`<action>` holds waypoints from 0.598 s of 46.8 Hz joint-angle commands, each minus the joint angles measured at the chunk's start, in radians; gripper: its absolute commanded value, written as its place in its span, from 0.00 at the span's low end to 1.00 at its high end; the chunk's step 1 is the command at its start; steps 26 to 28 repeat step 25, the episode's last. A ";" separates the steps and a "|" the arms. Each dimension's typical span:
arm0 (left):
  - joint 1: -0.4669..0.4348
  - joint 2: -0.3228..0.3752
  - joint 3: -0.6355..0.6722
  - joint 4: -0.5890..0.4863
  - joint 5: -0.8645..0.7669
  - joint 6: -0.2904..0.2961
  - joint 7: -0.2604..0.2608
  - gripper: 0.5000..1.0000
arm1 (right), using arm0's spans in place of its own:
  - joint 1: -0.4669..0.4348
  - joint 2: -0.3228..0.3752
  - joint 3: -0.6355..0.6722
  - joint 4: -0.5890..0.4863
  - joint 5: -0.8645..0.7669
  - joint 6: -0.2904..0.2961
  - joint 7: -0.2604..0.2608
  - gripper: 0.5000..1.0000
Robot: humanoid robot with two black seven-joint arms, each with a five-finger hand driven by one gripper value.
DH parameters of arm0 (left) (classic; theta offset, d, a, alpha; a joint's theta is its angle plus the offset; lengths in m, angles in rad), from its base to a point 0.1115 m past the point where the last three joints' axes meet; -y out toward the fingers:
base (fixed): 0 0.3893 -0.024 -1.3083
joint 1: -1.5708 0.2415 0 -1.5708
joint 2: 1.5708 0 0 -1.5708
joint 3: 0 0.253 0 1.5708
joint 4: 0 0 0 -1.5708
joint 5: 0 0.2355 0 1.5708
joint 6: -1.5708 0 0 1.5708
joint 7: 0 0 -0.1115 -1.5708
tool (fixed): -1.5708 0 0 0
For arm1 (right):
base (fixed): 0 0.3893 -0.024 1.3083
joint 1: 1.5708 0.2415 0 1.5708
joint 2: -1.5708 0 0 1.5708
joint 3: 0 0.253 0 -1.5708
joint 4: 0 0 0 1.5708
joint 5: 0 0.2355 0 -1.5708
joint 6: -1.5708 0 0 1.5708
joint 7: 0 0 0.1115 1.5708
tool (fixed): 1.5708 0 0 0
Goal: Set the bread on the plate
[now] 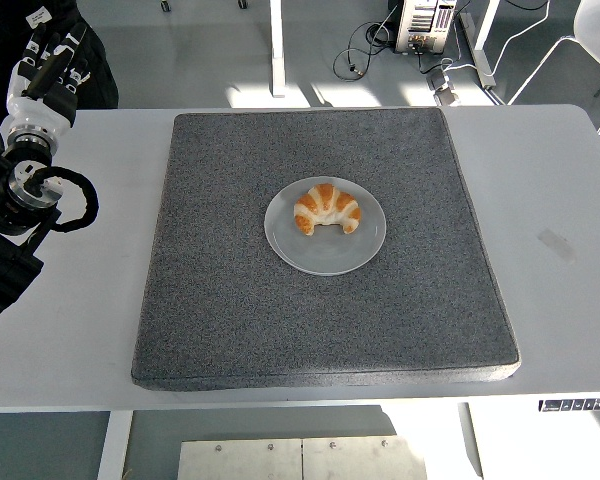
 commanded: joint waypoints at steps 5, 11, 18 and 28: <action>-0.004 0.004 0.000 0.000 0.000 -0.001 0.000 0.94 | 0.000 0.000 -0.004 -0.004 -0.001 -0.004 0.000 1.00; -0.007 0.004 -0.008 0.000 0.000 0.000 0.000 0.94 | 0.000 0.000 -0.010 -0.004 -0.004 -0.005 0.000 1.00; -0.007 0.001 -0.008 0.000 0.000 0.000 -0.002 0.95 | 0.002 0.000 -0.012 -0.004 -0.012 -0.005 0.000 1.00; -0.011 0.002 -0.012 0.002 -0.001 0.000 -0.002 0.95 | 0.000 0.000 -0.012 -0.004 -0.012 -0.005 0.000 1.00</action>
